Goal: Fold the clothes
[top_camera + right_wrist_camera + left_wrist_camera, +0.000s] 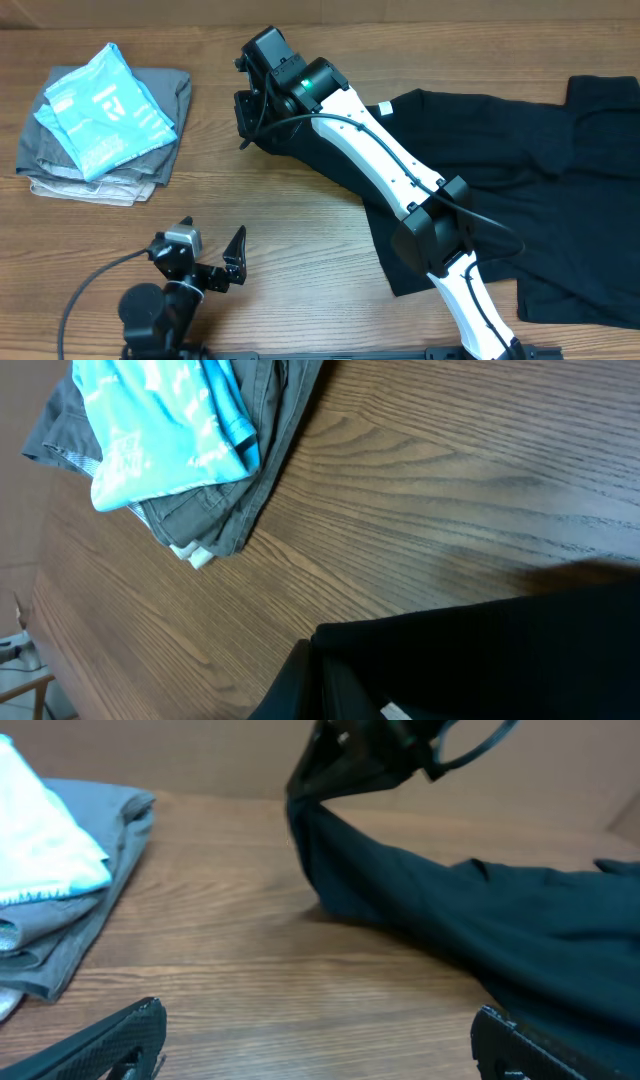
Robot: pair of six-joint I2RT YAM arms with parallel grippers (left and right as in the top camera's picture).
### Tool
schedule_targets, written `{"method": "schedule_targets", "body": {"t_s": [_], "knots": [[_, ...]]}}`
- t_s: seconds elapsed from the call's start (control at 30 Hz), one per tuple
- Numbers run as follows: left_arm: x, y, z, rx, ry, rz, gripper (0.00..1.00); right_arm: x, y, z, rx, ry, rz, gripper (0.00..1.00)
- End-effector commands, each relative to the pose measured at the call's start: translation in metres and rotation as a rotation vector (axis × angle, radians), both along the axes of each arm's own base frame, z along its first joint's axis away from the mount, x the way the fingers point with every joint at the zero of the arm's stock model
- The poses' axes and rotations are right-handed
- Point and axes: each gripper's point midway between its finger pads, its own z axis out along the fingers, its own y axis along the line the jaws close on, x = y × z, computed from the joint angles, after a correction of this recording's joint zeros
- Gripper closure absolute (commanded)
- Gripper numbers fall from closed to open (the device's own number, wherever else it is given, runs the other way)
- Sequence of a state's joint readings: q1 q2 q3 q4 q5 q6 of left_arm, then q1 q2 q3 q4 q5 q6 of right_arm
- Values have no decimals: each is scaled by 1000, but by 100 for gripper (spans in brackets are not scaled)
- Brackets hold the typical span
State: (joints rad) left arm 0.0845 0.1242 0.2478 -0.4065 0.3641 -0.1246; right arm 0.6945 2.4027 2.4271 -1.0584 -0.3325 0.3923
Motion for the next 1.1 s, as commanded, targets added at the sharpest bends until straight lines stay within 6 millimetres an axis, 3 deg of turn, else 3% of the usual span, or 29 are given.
{"method": "schedule_targets", "body": {"t_s": [0.0, 0.2, 0.47, 0.67, 0.73, 0.83, 0.93, 1.07], "knots": [[2, -15, 28, 38, 27, -111, 0, 2, 3, 7, 17, -16, 1, 96], [27, -32, 10, -29, 203, -232, 0, -4, 8, 12, 67, 20, 36, 96], [51, -28, -47, -98, 428, -204, 0, 11, -2, 19, 115, 34, 1, 95], [54, -28, -71, -111, 517, -202, 0, 16, 7, 26, 146, -8, 8, 80], [54, -28, -71, -111, 512, -202, 0, 15, 12, 27, 151, -20, 14, 76], [56, -28, -67, -117, 498, -198, 0, 14, 15, 24, 128, -40, 5, 51], [57, -30, -55, -138, 472, -203, 0, 19, 9, 22, 94, -64, -17, 39], [62, -41, -16, -160, 380, -274, 19, 34, -31, 42, 78, -56, -89, 36]]}}
